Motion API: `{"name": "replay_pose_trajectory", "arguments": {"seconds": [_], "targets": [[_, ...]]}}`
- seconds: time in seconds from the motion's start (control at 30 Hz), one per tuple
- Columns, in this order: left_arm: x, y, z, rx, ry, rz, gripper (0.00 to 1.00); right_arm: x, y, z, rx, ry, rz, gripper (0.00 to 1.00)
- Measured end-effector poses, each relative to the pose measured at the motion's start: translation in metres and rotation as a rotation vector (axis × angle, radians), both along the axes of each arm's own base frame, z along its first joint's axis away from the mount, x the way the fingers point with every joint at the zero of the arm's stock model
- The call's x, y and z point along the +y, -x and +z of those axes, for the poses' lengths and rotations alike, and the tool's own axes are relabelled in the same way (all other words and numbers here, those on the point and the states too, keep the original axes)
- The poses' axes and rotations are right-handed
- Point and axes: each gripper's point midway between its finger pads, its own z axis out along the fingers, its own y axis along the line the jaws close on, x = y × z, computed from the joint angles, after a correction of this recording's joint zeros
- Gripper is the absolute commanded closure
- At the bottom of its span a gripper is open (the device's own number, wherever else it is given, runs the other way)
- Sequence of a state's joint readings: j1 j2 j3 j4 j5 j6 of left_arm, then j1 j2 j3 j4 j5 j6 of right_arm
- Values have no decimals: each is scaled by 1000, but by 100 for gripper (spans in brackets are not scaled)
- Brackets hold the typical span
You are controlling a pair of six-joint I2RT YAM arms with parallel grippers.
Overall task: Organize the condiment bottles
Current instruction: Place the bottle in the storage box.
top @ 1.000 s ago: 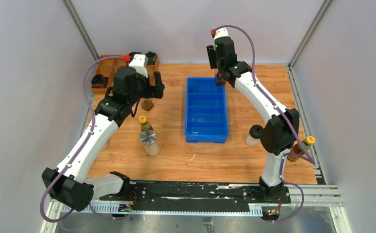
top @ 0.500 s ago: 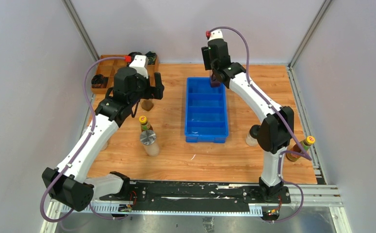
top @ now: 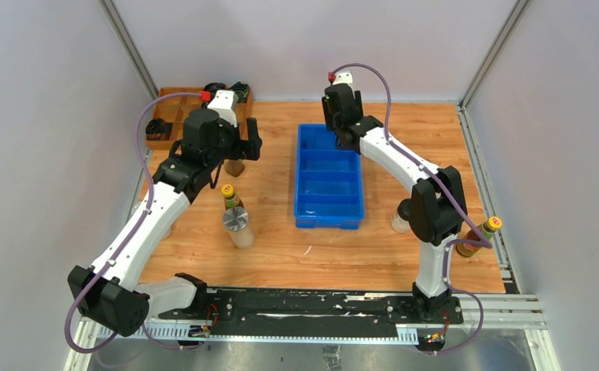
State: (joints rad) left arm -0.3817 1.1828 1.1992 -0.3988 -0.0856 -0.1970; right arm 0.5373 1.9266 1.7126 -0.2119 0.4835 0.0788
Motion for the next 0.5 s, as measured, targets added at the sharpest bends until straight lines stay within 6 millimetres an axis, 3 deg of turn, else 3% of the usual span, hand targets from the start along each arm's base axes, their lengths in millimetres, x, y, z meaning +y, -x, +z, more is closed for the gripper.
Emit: {"name": "replay_pose_trajectory", "arguments": {"seconds": [0.5], "targets": [[0,0,-1,3,-4,-1,0,-4,0,-4,-105,-116,-68,99]]}}
